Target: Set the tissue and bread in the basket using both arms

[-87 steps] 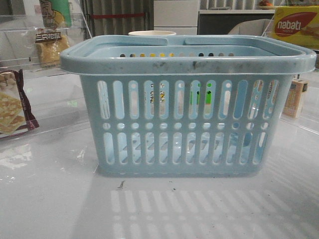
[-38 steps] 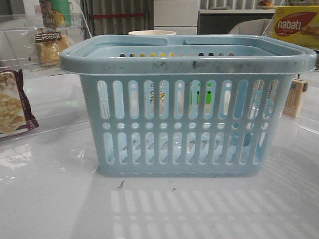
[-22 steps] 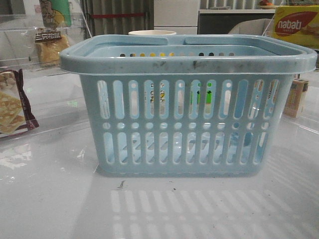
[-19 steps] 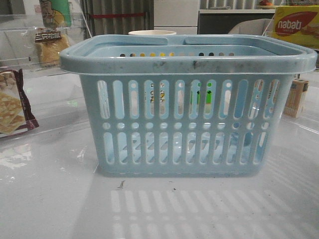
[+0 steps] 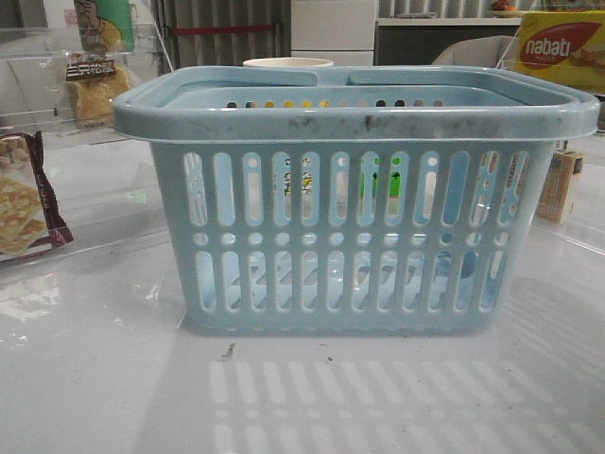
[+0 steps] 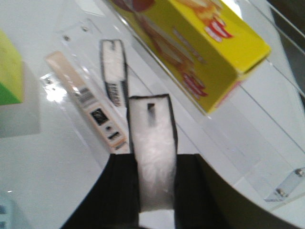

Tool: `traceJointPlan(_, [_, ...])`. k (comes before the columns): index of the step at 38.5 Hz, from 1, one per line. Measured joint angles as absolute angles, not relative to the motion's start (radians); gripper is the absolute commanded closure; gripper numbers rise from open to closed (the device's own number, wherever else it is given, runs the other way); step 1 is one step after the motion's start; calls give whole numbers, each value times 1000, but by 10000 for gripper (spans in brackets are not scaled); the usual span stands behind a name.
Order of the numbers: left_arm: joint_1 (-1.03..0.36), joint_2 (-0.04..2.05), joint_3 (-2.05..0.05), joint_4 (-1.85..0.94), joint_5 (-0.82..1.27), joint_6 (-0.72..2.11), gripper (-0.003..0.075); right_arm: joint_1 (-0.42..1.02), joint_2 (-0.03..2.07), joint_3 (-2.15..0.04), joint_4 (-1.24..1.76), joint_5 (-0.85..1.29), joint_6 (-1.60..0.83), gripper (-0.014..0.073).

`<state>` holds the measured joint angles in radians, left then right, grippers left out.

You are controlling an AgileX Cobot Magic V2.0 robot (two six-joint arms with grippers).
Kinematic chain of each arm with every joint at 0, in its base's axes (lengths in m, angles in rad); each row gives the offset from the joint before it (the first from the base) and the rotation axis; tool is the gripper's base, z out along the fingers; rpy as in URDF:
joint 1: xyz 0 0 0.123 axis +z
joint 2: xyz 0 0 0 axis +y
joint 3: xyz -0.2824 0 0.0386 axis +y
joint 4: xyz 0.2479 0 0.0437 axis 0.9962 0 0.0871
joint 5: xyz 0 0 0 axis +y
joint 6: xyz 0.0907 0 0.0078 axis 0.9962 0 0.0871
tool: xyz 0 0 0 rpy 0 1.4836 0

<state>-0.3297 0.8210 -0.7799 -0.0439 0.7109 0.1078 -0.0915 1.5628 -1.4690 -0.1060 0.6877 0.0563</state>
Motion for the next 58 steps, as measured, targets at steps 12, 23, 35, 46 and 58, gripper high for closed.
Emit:
traceJointPlan(12, [-330,821,-780,-44,711,108,216,213,1456,-1467,-43,752,56,413])
traceJointPlan(23, [-330,821,-780,-44,711,108,216,410,1517,-1443,33,763,56,409])
traceJointPlan(35, [-330,821,-780,-44,711,108,216,436,1604,-1437,45,763,56,29])
traceJointPlan(46, [-330,821,-780,-44,711,108,216,436,1453,-1377,37,760,-45,25])
traceJointPlan(58, [-330,837,-780,-44,624,108,199,436,947,-968,7,718,-71,25])
